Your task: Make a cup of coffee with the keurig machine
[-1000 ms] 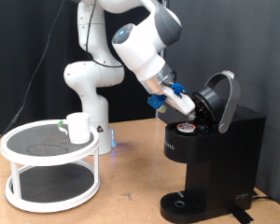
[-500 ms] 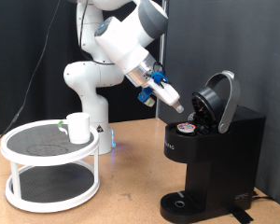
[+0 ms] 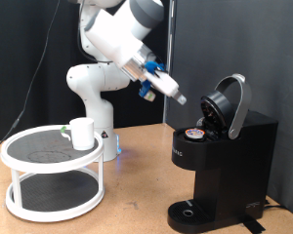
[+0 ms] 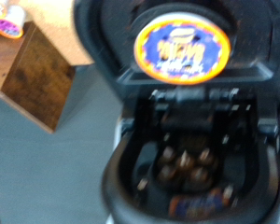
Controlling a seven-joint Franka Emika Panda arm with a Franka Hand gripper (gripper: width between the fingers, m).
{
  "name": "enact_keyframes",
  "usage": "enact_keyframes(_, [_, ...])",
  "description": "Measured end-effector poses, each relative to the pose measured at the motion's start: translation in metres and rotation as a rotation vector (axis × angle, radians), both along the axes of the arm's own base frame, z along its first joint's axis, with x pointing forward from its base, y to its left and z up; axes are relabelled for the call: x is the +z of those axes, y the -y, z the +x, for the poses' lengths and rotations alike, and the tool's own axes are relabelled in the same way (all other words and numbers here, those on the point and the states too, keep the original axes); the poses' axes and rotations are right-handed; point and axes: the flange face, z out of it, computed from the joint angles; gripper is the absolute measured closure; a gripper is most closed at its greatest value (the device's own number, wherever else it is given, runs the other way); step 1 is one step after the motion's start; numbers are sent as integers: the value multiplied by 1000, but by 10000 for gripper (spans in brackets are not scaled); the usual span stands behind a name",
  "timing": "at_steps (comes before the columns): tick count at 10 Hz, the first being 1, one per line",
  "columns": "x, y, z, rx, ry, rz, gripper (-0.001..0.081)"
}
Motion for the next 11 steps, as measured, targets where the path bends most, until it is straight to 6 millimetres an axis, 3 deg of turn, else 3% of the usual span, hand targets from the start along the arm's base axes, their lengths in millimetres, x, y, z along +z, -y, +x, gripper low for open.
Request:
enact_keyframes(4, [53, 18, 12, -12, 28, 30, 72])
enact_keyframes(6, [53, 22, 17, -2, 6, 39, 72])
enact_keyframes(9, [67, 12, 23, -66, 33, 212, 72])
enact_keyframes(11, [83, -13, 29, -52, 8, 264, 72])
